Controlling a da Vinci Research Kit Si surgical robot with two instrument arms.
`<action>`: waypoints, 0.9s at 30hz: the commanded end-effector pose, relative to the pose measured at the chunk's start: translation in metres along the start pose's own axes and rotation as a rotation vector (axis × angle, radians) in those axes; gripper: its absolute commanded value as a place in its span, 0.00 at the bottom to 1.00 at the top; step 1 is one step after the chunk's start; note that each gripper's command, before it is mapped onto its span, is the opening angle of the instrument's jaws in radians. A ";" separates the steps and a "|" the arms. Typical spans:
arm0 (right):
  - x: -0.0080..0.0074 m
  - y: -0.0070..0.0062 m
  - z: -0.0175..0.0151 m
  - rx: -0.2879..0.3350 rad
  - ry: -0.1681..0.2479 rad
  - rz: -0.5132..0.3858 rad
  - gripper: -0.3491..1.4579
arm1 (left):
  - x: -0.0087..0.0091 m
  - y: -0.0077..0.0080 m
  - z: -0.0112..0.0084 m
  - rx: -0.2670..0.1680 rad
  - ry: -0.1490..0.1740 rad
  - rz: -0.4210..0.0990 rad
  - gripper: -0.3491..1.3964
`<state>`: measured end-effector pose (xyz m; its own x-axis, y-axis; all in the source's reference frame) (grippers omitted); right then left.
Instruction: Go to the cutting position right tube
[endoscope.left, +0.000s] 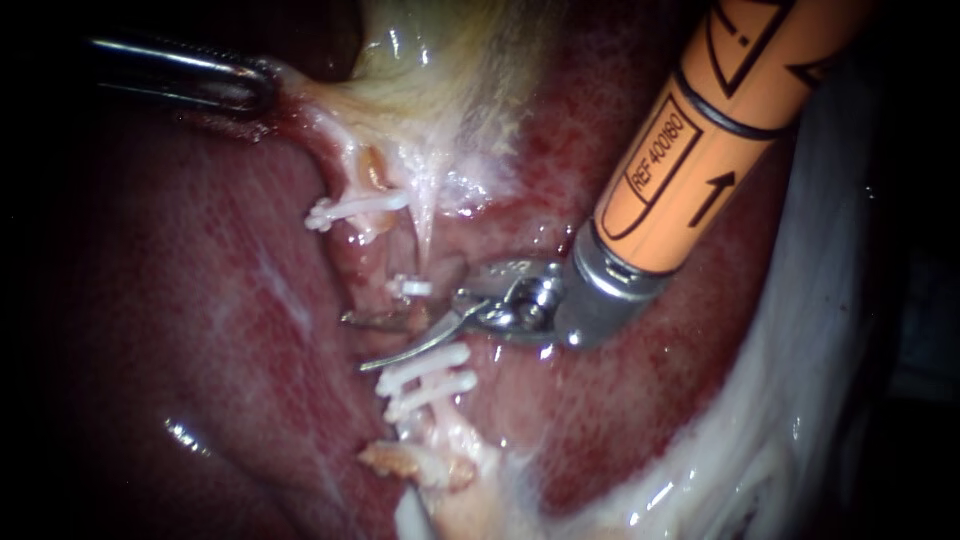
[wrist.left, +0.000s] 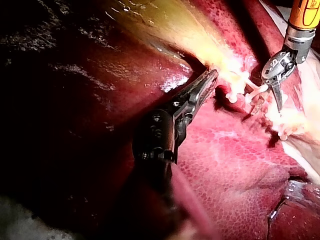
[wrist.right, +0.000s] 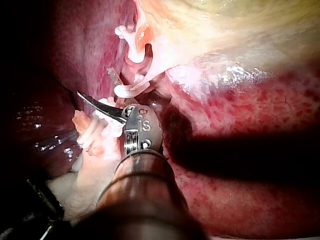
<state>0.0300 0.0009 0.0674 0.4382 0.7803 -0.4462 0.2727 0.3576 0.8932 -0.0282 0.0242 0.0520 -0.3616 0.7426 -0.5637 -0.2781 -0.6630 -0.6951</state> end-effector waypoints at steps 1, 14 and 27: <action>0.0001 0.0000 0.0001 -0.006 0.003 0.006 0.98 | 0.0000 0.0000 0.0000 0.001 0.000 0.000 0.00; 0.0018 -0.0031 0.0001 0.021 0.022 0.026 0.98 | -0.0001 -0.0001 0.0000 0.000 0.000 0.000 0.00; 0.0022 -0.0037 -0.0001 0.028 0.028 0.028 0.98 | -0.0001 -0.0001 0.0000 0.000 0.000 0.000 0.00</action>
<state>0.0300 0.0014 0.0631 0.4217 0.8039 -0.4194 0.2853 0.3214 0.9029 -0.0281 0.0242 0.0521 -0.3619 0.7426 -0.5636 -0.2785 -0.6631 -0.6948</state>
